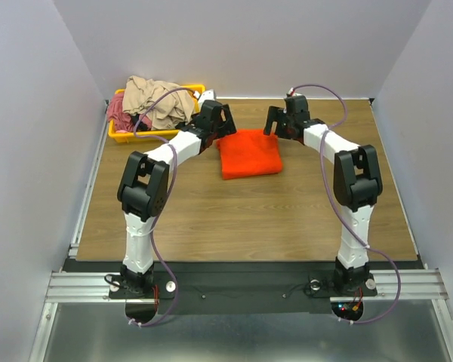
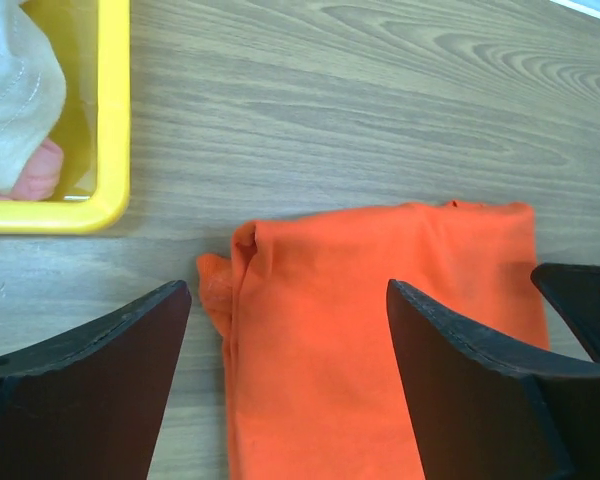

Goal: Fold and stack the t-shirts
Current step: Fold the long partially folded tshirt into a neat square

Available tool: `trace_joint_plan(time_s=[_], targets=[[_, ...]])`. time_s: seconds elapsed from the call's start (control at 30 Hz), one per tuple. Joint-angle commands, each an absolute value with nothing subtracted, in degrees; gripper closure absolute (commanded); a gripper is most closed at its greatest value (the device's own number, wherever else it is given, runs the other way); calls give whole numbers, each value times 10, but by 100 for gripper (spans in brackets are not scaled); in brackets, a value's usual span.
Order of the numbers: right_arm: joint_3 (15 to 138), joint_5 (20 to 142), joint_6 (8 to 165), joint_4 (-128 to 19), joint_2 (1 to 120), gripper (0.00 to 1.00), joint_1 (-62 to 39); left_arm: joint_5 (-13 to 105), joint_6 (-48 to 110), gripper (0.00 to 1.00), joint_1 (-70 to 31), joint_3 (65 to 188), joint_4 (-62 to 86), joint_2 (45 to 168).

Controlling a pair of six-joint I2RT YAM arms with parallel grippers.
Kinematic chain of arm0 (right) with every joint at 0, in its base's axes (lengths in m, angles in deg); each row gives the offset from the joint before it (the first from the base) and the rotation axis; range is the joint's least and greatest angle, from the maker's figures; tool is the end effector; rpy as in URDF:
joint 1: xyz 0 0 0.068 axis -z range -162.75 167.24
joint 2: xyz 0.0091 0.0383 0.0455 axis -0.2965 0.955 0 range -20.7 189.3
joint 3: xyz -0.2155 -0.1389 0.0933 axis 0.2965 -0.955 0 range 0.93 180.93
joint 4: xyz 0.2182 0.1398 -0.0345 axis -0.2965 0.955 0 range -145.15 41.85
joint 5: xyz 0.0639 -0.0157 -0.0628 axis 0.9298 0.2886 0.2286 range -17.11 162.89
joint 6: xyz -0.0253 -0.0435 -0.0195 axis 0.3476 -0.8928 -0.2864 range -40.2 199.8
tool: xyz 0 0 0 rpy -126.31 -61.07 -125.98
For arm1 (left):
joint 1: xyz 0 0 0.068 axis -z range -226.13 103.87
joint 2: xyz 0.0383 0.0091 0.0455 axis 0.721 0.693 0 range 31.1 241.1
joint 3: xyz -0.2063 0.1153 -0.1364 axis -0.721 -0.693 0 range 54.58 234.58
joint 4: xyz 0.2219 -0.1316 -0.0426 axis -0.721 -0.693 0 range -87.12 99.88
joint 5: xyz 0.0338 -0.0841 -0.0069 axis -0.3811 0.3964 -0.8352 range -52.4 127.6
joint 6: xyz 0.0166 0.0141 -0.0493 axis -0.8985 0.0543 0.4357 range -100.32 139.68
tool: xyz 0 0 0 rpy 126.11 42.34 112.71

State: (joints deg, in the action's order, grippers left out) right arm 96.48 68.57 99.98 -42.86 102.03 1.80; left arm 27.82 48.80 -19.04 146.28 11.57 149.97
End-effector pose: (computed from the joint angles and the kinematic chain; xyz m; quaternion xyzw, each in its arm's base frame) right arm 0.4756 0.1287 0.2075 0.0534 0.9023 0.0980 0.4165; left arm 0.4402 -0.2184 0.2393 -0.0605 0.8416 -0.1870 0.5031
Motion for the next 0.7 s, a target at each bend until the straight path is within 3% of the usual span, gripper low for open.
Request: trace_joint_plan(time_s=[0.0, 0.2, 0.4, 0.67], targets=[[936, 770, 1010, -460, 932, 0, 18, 292, 478, 7, -187, 1446, 144, 1416], [834, 876, 1057, -461, 864, 0, 15, 371, 491, 6, -170, 1403, 172, 1407], [768, 966, 1089, -508, 873, 0, 13, 430, 526, 6, -166, 1343, 229, 1419], [653, 965, 1149, -612, 914, 0, 12, 483, 573, 6, -167, 1228, 290, 1428]])
